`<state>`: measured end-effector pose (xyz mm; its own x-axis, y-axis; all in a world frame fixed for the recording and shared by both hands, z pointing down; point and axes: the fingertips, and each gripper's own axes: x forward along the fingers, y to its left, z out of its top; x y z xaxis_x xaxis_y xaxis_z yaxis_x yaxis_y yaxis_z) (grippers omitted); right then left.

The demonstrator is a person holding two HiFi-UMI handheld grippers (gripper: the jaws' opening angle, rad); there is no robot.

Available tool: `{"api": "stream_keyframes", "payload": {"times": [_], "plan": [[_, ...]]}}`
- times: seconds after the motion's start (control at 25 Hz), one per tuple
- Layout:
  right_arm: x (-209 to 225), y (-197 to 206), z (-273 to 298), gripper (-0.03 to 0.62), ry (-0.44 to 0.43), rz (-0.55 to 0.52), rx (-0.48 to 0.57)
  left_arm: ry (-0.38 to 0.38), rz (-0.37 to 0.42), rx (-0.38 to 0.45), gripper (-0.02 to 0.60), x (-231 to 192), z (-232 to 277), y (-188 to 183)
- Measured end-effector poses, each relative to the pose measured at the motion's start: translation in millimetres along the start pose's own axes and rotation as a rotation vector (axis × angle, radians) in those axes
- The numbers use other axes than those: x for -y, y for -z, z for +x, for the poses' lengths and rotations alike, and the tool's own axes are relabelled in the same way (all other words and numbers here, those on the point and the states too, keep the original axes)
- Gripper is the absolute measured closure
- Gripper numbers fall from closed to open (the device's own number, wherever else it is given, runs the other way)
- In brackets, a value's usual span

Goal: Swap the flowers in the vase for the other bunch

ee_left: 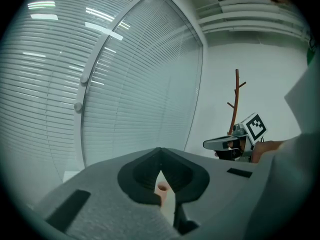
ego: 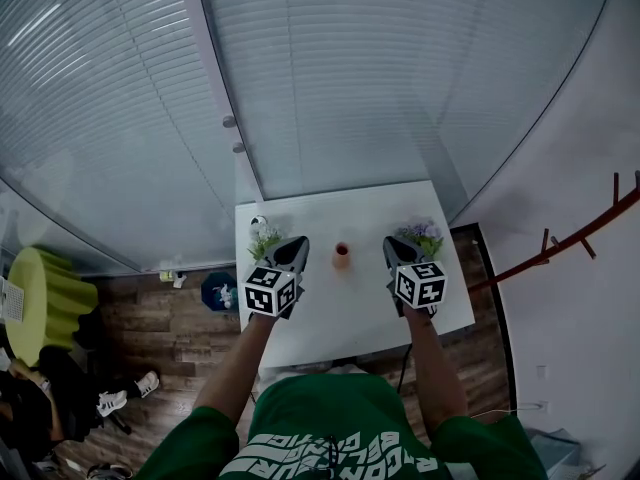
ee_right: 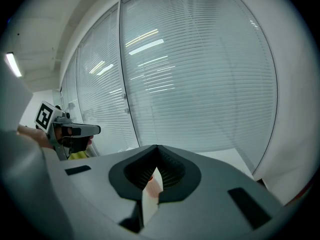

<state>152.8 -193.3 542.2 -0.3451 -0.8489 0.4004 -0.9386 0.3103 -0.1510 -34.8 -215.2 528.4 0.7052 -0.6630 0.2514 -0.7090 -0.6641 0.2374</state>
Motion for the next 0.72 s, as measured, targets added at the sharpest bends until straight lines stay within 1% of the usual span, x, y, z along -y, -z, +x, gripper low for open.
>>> {"api": "stream_keyframes", "payload": {"times": [0.28, 0.52, 0.72], "plan": [[36.9, 7.2, -33.0, 0.58, 0.087, 0.032, 0.012, 0.086, 0.015, -0.02, 0.574, 35.0, 30.0, 1.3], [85.2, 28.8, -84.9, 0.58, 0.214, 0.082, 0.014, 0.214, 0.04, -0.05, 0.574, 91.0, 69.8, 7.4], [120.0, 45.3, -125.2, 0.58, 0.299, 0.122, 0.013, 0.293, 0.058, -0.074, 0.574, 132.7, 92.9, 14.8]]}}
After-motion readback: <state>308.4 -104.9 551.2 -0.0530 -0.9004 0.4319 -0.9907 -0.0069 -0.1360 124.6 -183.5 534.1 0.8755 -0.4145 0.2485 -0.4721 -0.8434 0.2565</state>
